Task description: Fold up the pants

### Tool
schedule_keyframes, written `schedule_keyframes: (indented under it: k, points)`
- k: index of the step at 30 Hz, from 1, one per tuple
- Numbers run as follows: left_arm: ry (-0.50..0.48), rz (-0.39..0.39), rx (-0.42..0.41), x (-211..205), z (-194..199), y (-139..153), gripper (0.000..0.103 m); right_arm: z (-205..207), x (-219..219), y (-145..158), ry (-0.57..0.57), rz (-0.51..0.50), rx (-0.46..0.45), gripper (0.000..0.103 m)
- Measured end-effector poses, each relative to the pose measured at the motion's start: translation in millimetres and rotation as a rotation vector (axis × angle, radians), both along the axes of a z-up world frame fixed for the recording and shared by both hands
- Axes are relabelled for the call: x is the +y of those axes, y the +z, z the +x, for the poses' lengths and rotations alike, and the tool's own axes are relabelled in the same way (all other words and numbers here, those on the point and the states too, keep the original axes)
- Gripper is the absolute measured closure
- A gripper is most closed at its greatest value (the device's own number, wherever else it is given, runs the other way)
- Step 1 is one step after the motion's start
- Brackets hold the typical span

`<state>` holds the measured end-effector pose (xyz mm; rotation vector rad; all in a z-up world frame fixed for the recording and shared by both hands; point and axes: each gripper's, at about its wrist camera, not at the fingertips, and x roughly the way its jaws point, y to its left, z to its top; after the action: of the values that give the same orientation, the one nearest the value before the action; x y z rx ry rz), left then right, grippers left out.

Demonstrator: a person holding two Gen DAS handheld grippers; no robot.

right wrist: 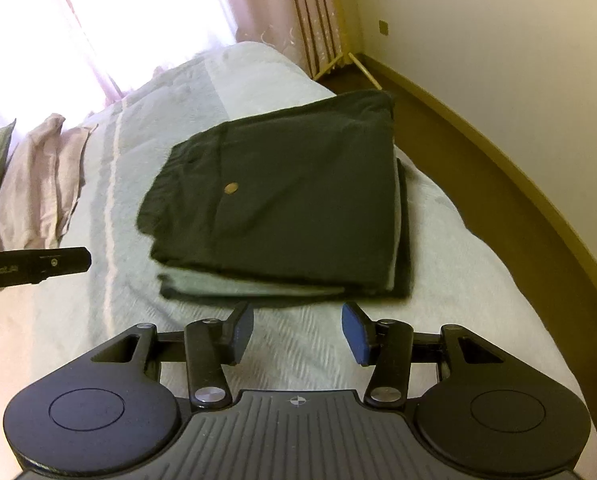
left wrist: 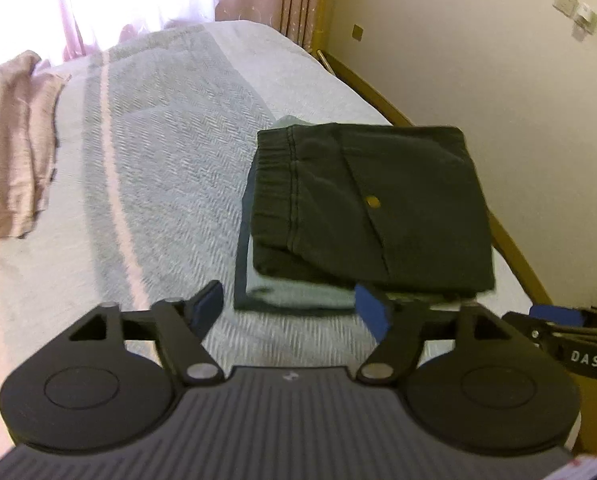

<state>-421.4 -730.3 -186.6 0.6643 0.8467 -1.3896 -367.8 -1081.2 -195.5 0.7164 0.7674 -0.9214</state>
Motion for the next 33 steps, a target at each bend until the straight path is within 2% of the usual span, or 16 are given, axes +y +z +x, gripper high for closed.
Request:
schedule_keyframes:
  k: [5, 9, 12, 16, 18, 20, 24, 33]
  points:
    - [-0.042, -0.008, -0.031, 46, -16, 33, 0.021, -6, 38, 26, -0.032, 0.003, 0.004, 0.052]
    - [-0.07, -0.04, -0.027, 82, -22, 61, 0.016, -14, 67, 56, -0.08, -0.033, 0.025, 0.052]
    - [-0.08, -0.084, -0.012, 111, -24, 83, 0.012, -22, 91, 78, -0.094, -0.068, -0.01, 0.052]
    - [-0.096, -0.166, -0.053, 150, -26, 108, 0.007, -28, 125, 103, -0.106, -0.065, -0.069, 0.051]
    - [-0.107, -0.181, -0.024, 168, -23, 118, 0.007, -30, 141, 113, -0.115, -0.061, -0.092, 0.051]
    - [-0.117, -0.179, -0.014, 184, -20, 125, 0.007, -32, 160, 122, -0.13, -0.064, -0.103, 0.051]
    - [-0.128, -0.179, -0.057, 218, -15, 137, 0.007, -30, 198, 135, -0.145, -0.068, -0.1, 0.051]
    - [-0.117, -0.16, -0.037, 284, 12, 150, 0.007, -17, 281, 155, -0.133, -0.089, -0.11, 0.051]
